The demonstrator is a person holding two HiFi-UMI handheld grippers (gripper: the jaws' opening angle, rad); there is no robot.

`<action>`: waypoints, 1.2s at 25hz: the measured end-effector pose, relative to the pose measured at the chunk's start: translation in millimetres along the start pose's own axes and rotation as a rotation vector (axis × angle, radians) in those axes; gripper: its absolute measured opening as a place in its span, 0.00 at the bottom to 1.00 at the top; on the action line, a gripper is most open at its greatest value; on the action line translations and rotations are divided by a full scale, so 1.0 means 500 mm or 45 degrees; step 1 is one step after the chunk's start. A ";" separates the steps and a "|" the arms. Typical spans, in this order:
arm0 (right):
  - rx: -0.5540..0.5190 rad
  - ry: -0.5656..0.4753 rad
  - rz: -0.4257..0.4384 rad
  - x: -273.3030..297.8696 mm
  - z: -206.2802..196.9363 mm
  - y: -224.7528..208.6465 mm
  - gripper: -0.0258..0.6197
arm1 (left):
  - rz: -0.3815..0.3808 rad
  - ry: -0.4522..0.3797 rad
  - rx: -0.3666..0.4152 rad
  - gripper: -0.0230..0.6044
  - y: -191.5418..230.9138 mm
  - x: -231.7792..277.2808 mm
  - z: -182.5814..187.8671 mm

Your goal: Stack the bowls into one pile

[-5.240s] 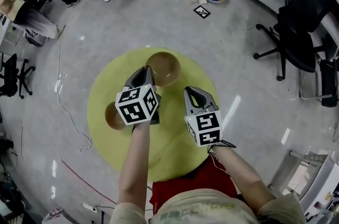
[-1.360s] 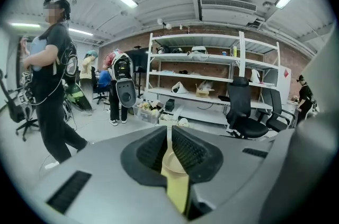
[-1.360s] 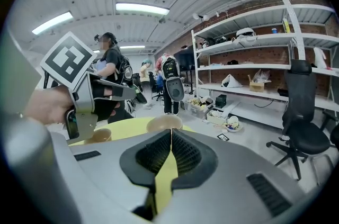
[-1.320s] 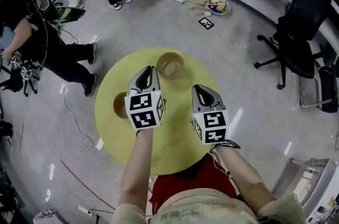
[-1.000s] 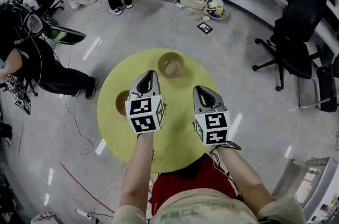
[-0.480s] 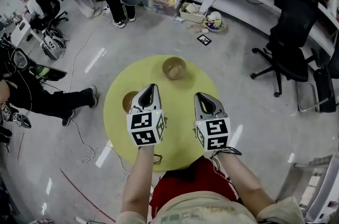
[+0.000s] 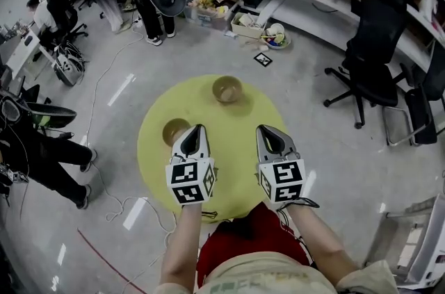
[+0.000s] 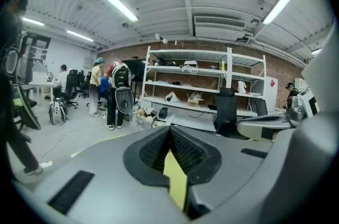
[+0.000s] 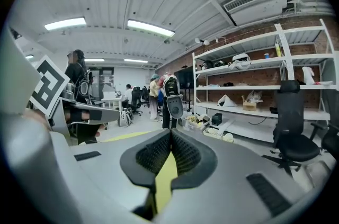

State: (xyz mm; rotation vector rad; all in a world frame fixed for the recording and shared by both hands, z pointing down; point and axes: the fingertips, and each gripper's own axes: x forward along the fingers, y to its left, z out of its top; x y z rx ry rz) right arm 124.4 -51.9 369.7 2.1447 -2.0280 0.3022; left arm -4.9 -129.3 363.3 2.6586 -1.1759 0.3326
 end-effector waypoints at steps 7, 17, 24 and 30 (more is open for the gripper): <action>-0.040 -0.024 0.016 -0.061 -0.007 0.017 0.09 | -0.014 0.013 -0.022 0.07 -0.020 -0.053 -0.039; -0.058 -0.008 0.044 -0.121 -0.037 0.048 0.09 | -0.029 -0.001 -0.016 0.07 -0.032 -0.120 -0.052; -0.068 -0.021 0.055 -0.147 -0.033 0.050 0.09 | -0.020 0.008 0.014 0.07 -0.052 -0.151 -0.058; -0.083 -0.034 0.084 -0.172 -0.029 0.040 0.09 | -0.008 -0.008 0.028 0.07 -0.080 -0.170 -0.067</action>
